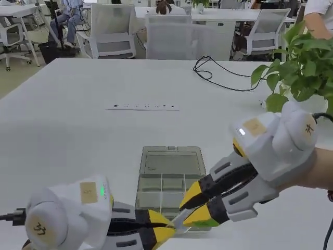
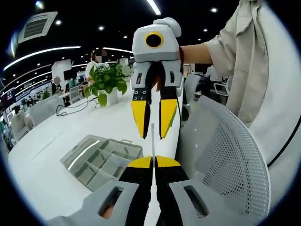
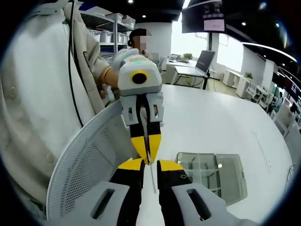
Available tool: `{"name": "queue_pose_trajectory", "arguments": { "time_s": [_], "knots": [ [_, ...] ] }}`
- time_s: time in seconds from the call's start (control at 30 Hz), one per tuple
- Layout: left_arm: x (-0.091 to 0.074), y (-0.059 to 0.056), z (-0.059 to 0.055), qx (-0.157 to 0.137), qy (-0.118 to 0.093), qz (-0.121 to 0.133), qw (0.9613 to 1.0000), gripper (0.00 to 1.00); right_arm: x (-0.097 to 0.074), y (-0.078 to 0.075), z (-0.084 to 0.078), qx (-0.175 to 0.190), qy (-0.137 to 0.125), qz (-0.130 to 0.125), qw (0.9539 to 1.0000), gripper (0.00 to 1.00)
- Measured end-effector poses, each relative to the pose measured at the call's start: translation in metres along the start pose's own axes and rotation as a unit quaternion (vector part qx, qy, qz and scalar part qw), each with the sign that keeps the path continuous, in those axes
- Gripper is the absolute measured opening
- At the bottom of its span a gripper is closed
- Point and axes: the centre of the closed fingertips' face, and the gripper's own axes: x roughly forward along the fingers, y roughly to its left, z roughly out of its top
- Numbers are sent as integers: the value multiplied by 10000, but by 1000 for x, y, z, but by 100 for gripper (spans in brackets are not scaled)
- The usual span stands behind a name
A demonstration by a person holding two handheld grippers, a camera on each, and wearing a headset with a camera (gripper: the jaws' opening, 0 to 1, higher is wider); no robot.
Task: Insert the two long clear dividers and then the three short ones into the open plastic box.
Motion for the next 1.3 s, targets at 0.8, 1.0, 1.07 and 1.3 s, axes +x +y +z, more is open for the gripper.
{"name": "queue_pose_trajectory", "arguments": {
  "time_s": [0.8,1.0,1.07,1.3],
  "knots": [
    [-2,0,11,-95,-351,86,9993,0,1,4,4,-22,3,38,10000,2],
    [-3,7,12,-245,-431,286,9984,6,-3,-4,5,50,89,-102,9999,2],
    [-3,9,12,-283,-455,359,9979,10,-4,-8,4,52,142,-173,9997,2],
    [-7,20,9,-436,-475,689,9955,19,-9,-22,-1,113,355,-391,9985,2]
  ]
}}
